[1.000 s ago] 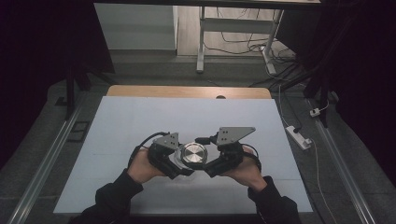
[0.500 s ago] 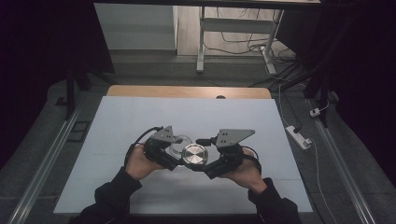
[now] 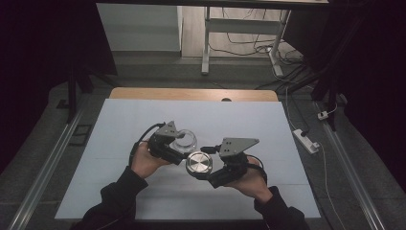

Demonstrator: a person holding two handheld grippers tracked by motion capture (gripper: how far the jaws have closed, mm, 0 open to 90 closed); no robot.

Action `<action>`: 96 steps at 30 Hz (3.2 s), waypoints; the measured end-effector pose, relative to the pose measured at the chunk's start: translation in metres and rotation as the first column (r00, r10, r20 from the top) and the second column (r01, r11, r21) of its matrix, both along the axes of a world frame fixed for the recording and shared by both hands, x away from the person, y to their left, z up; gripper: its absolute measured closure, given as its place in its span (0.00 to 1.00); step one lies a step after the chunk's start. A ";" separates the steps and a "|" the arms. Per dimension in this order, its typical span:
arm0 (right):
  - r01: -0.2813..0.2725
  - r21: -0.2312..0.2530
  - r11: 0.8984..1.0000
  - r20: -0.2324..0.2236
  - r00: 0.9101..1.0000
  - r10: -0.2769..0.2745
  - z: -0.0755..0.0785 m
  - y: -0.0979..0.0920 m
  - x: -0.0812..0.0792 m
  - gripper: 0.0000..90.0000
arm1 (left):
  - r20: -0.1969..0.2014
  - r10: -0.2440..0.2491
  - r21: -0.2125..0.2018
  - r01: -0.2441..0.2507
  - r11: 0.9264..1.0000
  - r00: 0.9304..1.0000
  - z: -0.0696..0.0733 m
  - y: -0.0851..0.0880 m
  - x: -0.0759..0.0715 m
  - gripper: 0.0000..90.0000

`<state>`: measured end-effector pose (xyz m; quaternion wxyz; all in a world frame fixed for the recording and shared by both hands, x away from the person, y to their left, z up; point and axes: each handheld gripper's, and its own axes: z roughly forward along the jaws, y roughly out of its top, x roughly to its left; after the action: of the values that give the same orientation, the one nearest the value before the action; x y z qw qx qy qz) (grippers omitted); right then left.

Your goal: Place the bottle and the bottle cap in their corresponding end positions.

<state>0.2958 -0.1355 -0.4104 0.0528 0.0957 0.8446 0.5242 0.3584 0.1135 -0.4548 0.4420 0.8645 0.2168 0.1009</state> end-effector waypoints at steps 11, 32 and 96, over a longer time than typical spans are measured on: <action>0.009 -0.009 1.000 -0.008 1.000 -0.009 -0.032 0.003 -0.002 0.22 | 0.013 0.044 0.002 -0.045 0.999 0.999 -0.012 -0.010 0.020 0.17; 0.026 -0.094 0.995 -0.022 0.999 -0.028 -0.096 0.013 0.006 0.22 | 0.027 0.088 0.010 -0.088 0.996 0.996 -0.041 -0.031 0.044 0.17; 0.176 -0.173 0.969 -0.074 0.979 -0.191 -0.089 -0.006 0.014 0.02 | -0.116 0.137 -0.028 -0.141 0.990 0.984 -0.040 0.015 0.011 0.00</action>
<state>0.3101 -0.1416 -0.4992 0.0707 0.1922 0.8741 0.4405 0.3696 0.1284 -0.4951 0.4363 0.8436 0.3032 0.0780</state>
